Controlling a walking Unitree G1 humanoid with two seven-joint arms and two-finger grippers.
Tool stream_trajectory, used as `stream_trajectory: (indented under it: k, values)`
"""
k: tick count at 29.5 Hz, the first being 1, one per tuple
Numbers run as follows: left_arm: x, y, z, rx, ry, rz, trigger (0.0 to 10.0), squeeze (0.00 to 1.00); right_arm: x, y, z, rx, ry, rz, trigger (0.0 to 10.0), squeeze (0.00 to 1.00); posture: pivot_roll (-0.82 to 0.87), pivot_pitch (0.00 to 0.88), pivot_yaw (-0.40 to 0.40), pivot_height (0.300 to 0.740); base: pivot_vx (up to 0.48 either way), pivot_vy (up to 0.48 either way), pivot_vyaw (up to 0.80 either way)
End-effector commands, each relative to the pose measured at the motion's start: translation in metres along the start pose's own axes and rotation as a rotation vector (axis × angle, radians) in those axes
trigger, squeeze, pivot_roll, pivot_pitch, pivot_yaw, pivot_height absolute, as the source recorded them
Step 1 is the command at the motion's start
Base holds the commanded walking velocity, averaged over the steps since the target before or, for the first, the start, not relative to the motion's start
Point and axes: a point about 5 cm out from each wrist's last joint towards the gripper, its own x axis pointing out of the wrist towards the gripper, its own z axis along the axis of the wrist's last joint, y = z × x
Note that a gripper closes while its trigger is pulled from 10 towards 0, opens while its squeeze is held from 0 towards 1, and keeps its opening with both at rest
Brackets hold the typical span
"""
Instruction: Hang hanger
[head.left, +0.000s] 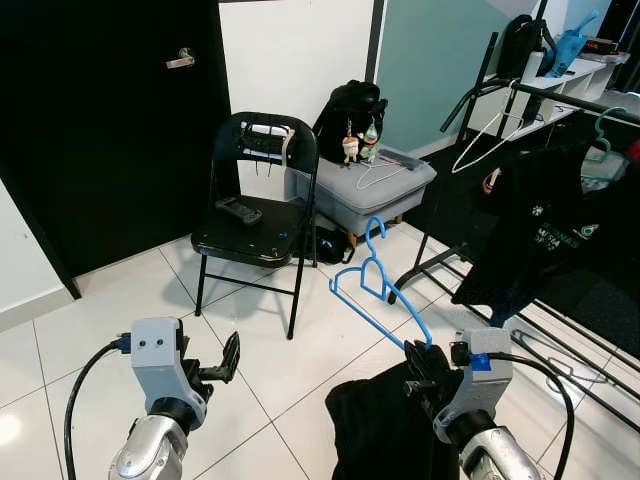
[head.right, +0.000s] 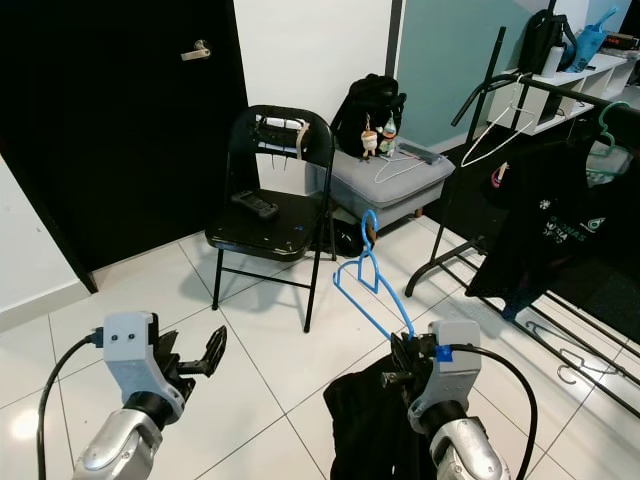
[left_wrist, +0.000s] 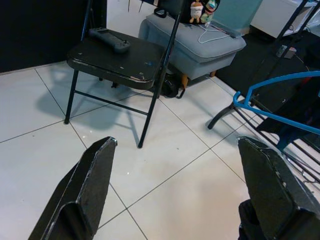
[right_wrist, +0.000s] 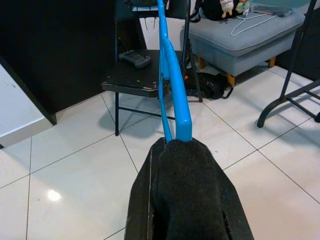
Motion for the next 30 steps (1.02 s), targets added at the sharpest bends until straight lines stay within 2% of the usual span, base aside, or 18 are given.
stream_trajectory:
  k: [1, 30]
  values:
    - [-0.0023, 0.0061, -0.0060, 0.000, 0.031, 0.016, 10.0, 0.00, -0.0003, 0.0021, 0.0072, 0.011, -0.031, 0.009, 10.0, 0.00, -0.06, 0.000, -0.016, 0.740, 0.000, 0.000, 0.00]
    - [-0.0035, 0.0032, -0.0044, -0.008, 0.023, 0.013, 10.0, 0.00, -0.0019, -0.0005, 0.0091, 0.018, -0.031, 0.006, 10.0, 0.00, -0.07, 0.000, -0.020, 0.740, 0.000, 0.000, 0.00]
